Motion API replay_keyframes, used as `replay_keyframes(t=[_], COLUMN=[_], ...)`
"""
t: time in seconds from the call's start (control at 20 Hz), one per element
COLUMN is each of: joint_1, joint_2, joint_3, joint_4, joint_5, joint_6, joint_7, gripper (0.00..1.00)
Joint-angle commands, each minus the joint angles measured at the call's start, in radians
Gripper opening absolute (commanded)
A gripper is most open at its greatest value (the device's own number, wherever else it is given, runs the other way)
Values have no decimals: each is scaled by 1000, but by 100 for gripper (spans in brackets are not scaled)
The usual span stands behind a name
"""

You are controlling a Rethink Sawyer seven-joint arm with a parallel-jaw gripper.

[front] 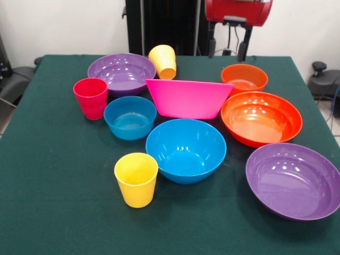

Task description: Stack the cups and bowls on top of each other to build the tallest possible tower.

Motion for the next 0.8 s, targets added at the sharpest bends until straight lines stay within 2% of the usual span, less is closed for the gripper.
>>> replay_keyframes(t=[0.05,0.45,0.8], joint_1=[-42,-63,-56], joint_2=[104,126,131], joint_3=[116,115,110], joint_4=[16,76,97], joint_5=[-30,-44,-50], joint_6=[-92,-127,-143], joint_7=[19,31,40], gripper=[100,100,100])
